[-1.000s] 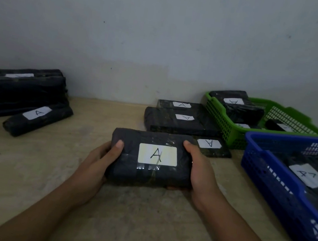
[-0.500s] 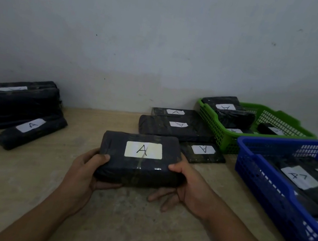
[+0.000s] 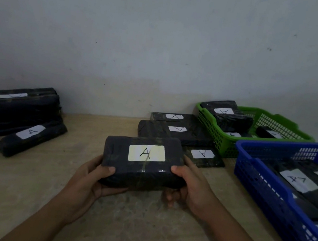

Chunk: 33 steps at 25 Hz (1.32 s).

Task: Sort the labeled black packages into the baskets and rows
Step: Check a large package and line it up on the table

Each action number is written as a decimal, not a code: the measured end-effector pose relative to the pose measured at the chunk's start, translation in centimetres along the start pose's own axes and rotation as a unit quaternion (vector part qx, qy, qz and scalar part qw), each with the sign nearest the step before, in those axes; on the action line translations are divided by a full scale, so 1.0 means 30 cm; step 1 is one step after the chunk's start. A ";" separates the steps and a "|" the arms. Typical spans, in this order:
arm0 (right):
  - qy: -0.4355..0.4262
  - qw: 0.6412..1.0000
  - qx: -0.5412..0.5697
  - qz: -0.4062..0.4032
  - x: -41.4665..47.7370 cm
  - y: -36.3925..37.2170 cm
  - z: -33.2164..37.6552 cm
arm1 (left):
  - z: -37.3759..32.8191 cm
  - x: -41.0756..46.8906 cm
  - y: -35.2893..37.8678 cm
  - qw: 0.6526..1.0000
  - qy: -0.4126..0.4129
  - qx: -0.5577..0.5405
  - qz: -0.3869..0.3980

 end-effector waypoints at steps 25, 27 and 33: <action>-0.082 0.991 -0.103 0.007 -0.001 0.008 0.020 | -0.008 -0.009 0.004 0.999 0.013 0.025 -0.025; -0.069 0.997 -0.046 0.006 0.010 0.016 0.006 | -0.014 -0.010 -0.008 0.998 0.033 0.037 -0.040; -0.081 0.996 -0.031 -0.009 0.023 -0.013 -0.014 | -0.018 -0.018 0.006 0.997 0.047 0.049 -0.038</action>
Point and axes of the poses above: each hand's wrist, its own x-axis towards the middle knuckle, its own y-axis out of the palm, z = x × y, the point moved 8 cm from there along x, towards the middle knuckle, and after that the axes turned 14 degrees about -y, right-handed, at the moved point
